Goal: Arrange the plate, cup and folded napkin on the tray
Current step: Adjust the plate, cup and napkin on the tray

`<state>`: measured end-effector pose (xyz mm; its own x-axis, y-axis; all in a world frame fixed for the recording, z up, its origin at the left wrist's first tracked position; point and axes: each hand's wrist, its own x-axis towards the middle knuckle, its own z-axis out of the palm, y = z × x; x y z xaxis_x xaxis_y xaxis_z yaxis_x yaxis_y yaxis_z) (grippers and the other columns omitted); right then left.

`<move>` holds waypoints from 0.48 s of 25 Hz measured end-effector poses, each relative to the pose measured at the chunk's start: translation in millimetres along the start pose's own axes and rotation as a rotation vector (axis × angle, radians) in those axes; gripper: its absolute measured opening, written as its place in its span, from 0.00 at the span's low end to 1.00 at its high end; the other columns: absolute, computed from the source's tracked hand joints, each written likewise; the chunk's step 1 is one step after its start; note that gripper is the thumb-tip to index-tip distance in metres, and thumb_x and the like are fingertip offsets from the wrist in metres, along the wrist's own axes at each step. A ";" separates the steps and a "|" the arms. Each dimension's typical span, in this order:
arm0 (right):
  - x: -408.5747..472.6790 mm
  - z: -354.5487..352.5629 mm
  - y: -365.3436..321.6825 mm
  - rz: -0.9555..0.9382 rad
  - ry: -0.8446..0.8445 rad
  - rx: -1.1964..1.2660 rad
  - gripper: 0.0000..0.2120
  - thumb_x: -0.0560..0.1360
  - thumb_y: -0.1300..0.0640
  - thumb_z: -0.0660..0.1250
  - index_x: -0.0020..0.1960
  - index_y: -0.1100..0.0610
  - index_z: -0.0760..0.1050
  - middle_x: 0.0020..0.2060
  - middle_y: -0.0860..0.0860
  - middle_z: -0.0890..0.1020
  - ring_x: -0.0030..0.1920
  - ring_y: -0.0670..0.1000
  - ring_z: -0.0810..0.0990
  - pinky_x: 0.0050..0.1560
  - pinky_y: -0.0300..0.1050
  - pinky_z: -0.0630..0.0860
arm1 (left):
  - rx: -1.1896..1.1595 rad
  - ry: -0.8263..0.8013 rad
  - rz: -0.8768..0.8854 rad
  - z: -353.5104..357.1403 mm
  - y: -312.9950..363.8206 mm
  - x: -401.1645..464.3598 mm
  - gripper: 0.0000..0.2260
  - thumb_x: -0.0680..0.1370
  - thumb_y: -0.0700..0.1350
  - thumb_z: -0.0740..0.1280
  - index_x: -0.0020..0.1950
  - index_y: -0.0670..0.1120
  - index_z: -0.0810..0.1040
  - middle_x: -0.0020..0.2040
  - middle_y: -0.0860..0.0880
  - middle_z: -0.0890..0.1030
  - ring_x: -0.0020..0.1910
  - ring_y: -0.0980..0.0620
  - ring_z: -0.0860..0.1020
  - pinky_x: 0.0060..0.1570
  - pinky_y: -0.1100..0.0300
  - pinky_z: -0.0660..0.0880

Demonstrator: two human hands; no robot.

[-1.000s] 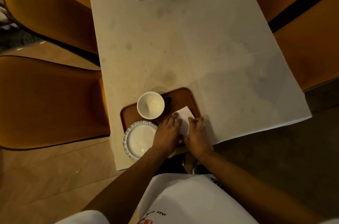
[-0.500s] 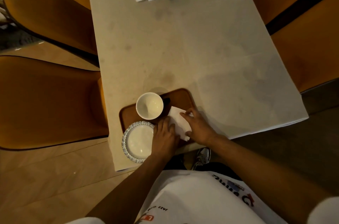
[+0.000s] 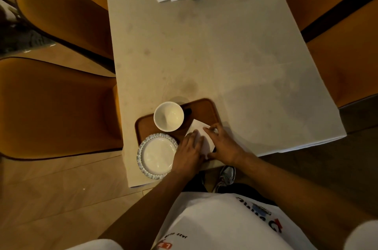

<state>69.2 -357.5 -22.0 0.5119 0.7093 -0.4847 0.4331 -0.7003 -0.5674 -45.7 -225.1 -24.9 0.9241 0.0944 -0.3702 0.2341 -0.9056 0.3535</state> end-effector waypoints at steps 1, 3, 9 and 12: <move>-1.3 0.5 0.0 -0.002 0.004 0.003 0.49 0.67 0.53 0.79 0.79 0.52 0.54 0.73 0.53 0.56 0.71 0.55 0.65 0.70 0.45 0.71 | -0.006 -0.001 -0.002 0.5 0.7 -0.6 0.33 0.78 0.56 0.65 0.78 0.44 0.59 0.79 0.39 0.58 0.77 0.39 0.58 0.74 0.47 0.58; -0.8 0.4 0.4 0.003 0.004 0.005 0.49 0.67 0.52 0.79 0.79 0.52 0.55 0.72 0.53 0.56 0.70 0.55 0.66 0.70 0.45 0.71 | -0.026 0.008 -0.007 1.1 1.5 -1.0 0.31 0.78 0.56 0.65 0.77 0.44 0.61 0.79 0.39 0.59 0.77 0.39 0.58 0.74 0.46 0.59; -0.1 3.5 1.6 0.023 0.022 0.059 0.49 0.65 0.53 0.80 0.78 0.51 0.57 0.72 0.52 0.57 0.69 0.55 0.68 0.66 0.44 0.74 | -0.046 0.044 0.012 4.8 0.7 -4.3 0.28 0.77 0.55 0.66 0.75 0.49 0.64 0.78 0.38 0.60 0.76 0.38 0.59 0.72 0.44 0.62; -0.4 5.9 0.7 0.028 0.030 0.067 0.48 0.66 0.52 0.80 0.78 0.51 0.56 0.71 0.52 0.57 0.70 0.55 0.67 0.67 0.43 0.72 | -0.032 0.042 0.037 7.0 -1.4 -6.4 0.27 0.78 0.54 0.66 0.75 0.51 0.64 0.79 0.39 0.59 0.77 0.38 0.58 0.73 0.43 0.61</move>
<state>64.9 -357.8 -26.0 0.5458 0.6858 -0.4814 0.3678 -0.7123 -0.5977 -54.0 -227.3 -29.1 0.9439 0.0793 -0.3204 0.2089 -0.8951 0.3939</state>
